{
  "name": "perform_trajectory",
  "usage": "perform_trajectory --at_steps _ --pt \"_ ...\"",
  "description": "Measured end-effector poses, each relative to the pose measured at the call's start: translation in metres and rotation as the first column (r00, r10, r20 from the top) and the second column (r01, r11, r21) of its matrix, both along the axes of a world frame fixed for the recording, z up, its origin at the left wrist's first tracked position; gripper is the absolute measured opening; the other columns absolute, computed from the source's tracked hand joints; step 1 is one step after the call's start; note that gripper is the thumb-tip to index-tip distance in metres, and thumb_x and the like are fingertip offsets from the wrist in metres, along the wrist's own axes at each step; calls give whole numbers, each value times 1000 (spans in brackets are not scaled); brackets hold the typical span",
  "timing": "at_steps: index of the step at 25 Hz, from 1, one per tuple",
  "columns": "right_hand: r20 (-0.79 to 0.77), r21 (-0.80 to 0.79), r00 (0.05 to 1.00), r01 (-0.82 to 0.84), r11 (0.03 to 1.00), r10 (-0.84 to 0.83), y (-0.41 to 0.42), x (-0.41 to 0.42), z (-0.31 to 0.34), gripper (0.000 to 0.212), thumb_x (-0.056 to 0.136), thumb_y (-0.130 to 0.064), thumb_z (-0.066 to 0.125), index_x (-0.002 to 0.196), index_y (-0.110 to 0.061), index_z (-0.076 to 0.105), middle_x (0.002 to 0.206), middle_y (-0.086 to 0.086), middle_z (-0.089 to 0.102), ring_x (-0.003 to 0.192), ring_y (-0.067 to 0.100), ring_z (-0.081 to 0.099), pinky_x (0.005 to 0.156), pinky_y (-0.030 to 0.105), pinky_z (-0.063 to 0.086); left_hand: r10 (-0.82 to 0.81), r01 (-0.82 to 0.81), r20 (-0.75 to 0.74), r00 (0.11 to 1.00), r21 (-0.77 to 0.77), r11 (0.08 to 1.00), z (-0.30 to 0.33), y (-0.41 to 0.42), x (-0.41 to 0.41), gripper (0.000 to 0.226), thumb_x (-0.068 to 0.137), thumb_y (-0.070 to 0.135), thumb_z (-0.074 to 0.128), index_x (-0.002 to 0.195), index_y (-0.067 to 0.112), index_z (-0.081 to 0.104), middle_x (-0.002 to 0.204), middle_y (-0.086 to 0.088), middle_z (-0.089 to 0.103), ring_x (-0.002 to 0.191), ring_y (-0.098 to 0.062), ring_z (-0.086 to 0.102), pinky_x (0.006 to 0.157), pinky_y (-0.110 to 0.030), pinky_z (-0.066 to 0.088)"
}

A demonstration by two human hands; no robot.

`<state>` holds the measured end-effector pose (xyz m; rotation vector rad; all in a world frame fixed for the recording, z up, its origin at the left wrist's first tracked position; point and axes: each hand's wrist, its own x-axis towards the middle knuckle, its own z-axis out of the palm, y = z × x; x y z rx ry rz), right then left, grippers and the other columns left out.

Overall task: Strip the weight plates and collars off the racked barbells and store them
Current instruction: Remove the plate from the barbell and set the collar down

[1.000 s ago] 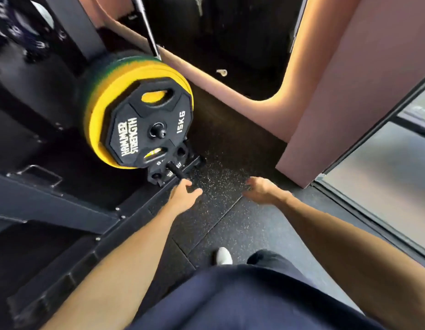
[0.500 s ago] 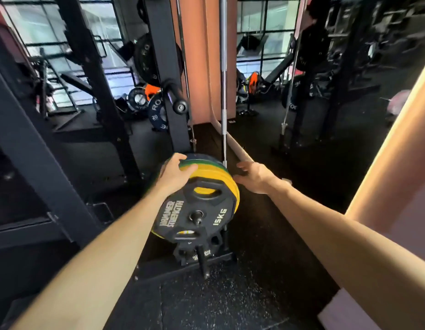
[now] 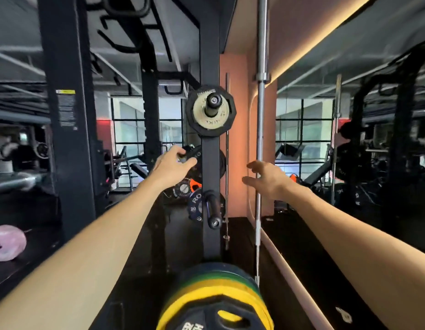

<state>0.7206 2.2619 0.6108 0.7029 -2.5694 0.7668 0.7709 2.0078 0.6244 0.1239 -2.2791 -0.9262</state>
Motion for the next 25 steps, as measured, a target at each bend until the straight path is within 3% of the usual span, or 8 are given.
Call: perform_trajectory --at_steps 5,9,13,16,18,22,25 --pt "-146 -22 989 -3 1000 0 -5 -17 91 57 92 -36 59 141 -12 44 138 12 55 123 28 55 102 33 43 73 -81 -83 994 -97 992 78 -8 -13 49 89 49 58 130 23 49 127 -5 56 101 -21 55 86 -30 41" --pt "-200 -58 980 14 998 -25 -17 -52 127 55 93 -31 59 140 -8 44 140 12 53 124 27 54 99 29 41 109 -127 -136 985 -136 982 112 -24 -55 45 88 49 57 124 23 50 110 -5 64 94 -22 60 83 -33 46" --pt "-217 -103 976 9 995 -32 -48 -104 141 43 97 -27 51 134 -4 51 136 14 56 122 31 54 99 33 42 126 -150 -131 983 -186 971 131 -38 -113 42 89 47 55 123 22 52 110 -3 65 97 -24 61 81 -32 45" --pt "-227 -134 974 -2 991 -29 -75 -147 153 30 97 -20 47 117 -1 59 119 19 64 107 36 59 82 34 47 123 -153 -153 980 -199 968 141 -44 -154 34 92 43 55 117 19 56 112 -6 65 101 -27 59 84 -32 46" --pt "-210 -160 977 -8 987 -26 -90 -171 160 28 96 -17 45 114 0 58 111 19 63 103 35 58 75 30 41 123 -152 -140 982 -215 965 147 -47 -176 33 95 40 53 115 14 59 111 -9 66 102 -29 59 84 -32 45" --pt "-141 -266 990 -52 963 14 -111 -203 172 30 99 -18 42 118 1 56 100 15 56 90 31 55 78 37 49 145 -162 -95 985 -208 965 147 -50 -209 42 99 43 46 101 4 59 107 -20 65 97 -37 60 73 -33 42" --pt "-69 -308 998 -29 951 8 -123 -223 173 34 97 -24 44 110 3 60 108 20 57 97 39 60 80 47 57 181 -197 -110 977 -149 969 148 -49 -223 42 99 46 45 89 7 56 105 -21 64 86 -34 55 69 -32 40"
